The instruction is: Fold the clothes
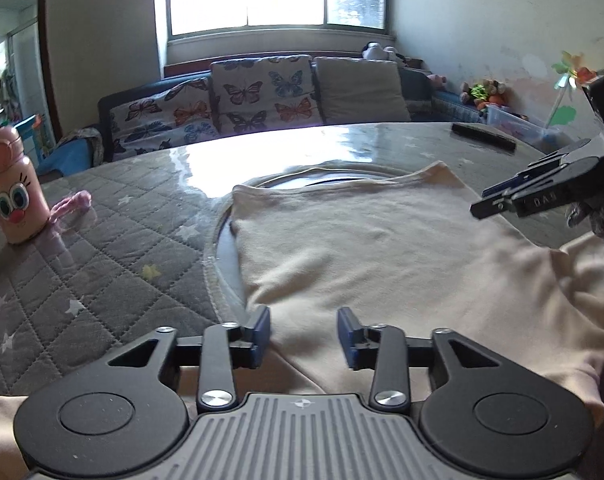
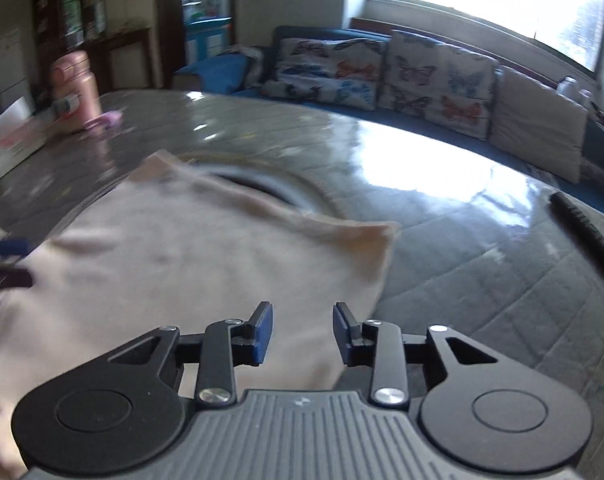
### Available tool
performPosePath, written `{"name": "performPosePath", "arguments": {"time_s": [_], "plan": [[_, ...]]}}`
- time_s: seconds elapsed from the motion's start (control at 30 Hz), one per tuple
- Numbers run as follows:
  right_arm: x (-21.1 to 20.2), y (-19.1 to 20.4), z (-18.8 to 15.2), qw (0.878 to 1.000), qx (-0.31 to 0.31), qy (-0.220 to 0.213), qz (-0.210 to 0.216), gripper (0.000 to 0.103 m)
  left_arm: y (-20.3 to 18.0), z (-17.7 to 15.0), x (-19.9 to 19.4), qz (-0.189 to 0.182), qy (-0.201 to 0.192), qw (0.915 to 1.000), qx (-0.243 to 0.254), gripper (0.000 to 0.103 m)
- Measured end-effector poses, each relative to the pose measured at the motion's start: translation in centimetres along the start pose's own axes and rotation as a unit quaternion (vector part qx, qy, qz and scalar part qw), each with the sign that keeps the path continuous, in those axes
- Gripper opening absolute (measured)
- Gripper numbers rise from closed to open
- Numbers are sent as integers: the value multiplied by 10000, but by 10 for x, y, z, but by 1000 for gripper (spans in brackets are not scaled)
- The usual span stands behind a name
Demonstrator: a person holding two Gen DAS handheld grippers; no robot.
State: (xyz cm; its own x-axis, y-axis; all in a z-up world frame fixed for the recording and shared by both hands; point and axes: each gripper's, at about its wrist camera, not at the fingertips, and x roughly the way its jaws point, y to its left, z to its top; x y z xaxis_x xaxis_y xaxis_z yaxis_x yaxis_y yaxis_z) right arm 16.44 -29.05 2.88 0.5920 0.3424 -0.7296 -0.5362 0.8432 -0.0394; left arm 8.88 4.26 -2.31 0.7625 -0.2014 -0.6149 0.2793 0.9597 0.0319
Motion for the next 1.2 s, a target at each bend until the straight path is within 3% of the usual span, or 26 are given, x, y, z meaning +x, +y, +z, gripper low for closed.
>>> {"name": "performPosePath", "arguments": {"time_s": [0.07, 0.13, 0.27, 0.47, 0.57, 0.73, 0.9, 1.03, 1.2], "plan": [[-10, 14, -10, 9998, -111, 49, 164, 45, -10, -4, -5, -108, 20, 9998, 158, 50], [-24, 38, -26, 9984, -296, 147, 452, 46, -19, -10, -9, -201, 41, 9994, 282, 55], [-45, 72, -47, 9947, -549, 187, 846, 53, -38, -24, -16, -370, 83, 9977, 568, 57], [-69, 105, -70, 9903, -1063, 44, 897, 57, -58, -41, -34, -331, -79, 9926, 1162, 61], [-80, 112, -77, 9890, -1249, -92, 788, 57, -57, -37, -42, -289, -211, 9929, 1136, 61], [-84, 112, -80, 9931, -938, -291, 646, 57, -62, -23, -43, -342, -444, 9938, 964, 61], [-95, 107, -99, 9946, -712, -236, 719, 57, -80, -29, -32, -558, -322, 9907, 1197, 61], [-109, 88, -108, 9965, -235, -258, 762, 60, -85, -39, -25, -616, -153, 9894, 1306, 61], [-118, 63, -123, 9966, 389, -217, 700, 60, -84, -28, -34, -535, -349, 9906, 1213, 61]]}}
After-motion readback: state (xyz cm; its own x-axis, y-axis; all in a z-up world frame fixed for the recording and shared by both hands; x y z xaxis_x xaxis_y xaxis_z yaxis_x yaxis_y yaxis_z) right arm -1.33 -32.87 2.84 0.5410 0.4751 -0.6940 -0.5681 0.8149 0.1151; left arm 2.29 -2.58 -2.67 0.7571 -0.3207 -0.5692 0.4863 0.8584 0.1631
